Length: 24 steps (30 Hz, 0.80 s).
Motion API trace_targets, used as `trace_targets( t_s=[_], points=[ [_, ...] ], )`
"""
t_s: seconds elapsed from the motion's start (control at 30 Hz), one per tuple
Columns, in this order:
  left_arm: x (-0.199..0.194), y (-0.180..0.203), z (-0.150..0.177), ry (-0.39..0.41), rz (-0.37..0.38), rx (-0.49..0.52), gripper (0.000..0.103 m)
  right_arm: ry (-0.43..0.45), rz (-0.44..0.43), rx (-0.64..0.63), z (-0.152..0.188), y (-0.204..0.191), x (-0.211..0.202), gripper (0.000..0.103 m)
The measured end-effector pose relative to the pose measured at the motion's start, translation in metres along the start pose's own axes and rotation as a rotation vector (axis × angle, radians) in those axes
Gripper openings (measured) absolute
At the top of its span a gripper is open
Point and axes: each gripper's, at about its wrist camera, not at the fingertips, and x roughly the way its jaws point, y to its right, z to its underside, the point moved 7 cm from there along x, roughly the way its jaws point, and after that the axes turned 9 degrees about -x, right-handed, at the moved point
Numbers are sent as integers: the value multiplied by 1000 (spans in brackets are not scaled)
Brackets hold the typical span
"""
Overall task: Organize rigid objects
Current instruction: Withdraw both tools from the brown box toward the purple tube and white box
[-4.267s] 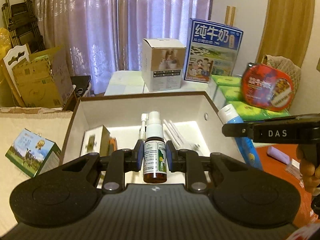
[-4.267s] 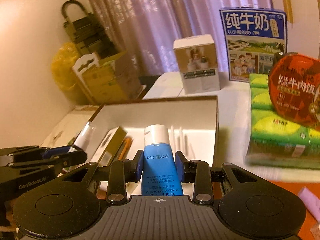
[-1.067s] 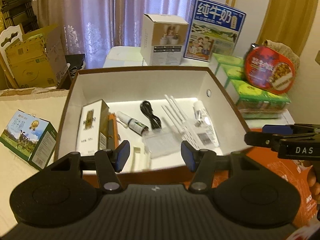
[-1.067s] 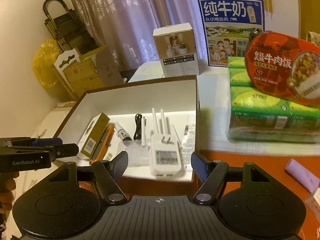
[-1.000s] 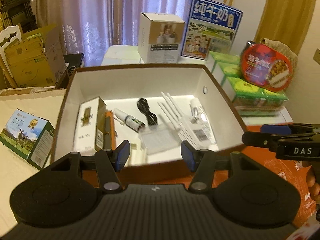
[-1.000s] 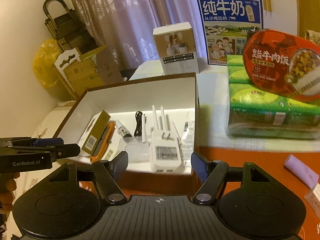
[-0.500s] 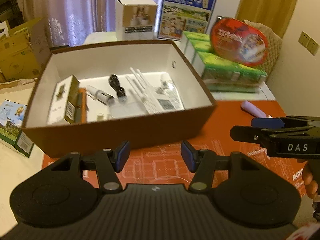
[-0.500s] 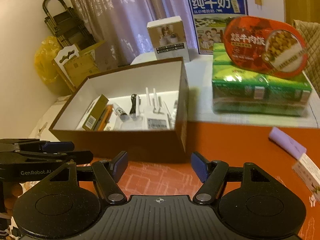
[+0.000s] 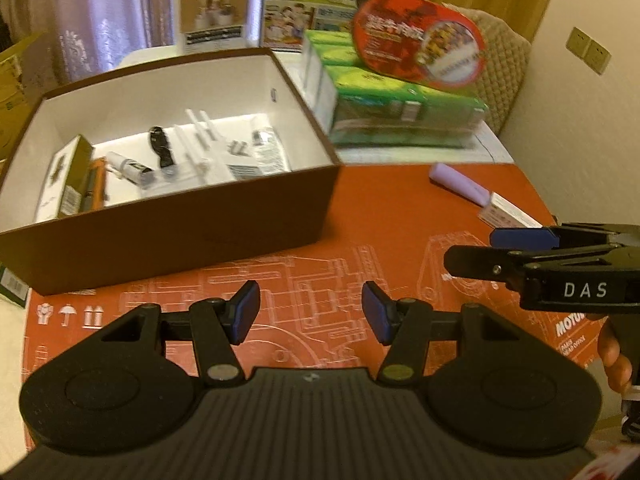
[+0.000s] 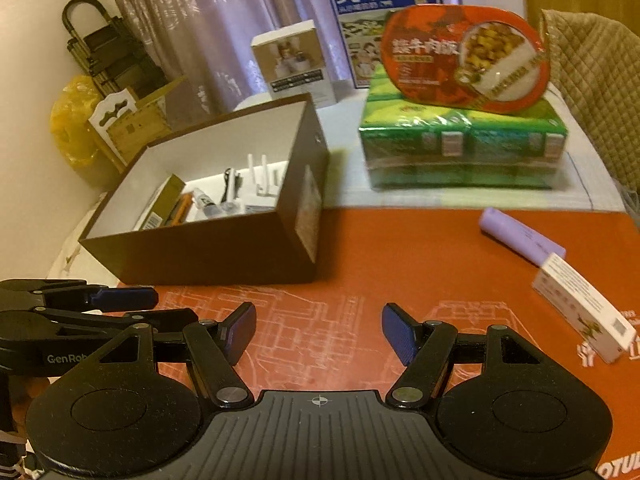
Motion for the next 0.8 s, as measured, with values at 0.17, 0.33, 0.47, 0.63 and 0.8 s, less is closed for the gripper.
trace_targets(
  t_s=[0.17,0.33,0.47,0.63,0.8],
  points=[
    [10,25,4,-18,16,29,52,-7,12,19,8,20,-9,67],
    [21,53,7,-33,37,58,52,-20,36,40,16,45,-18,67],
    [30,75,9,-46,52,79,52,-31,61,60,24,68,-26,67],
    [44,102,13,-64,66,102,52,-43,98,88,36,99,-38,67],
    [60,123,16,-79,64,120,52,-56,157,92,49,133,-47,67]
  ],
)
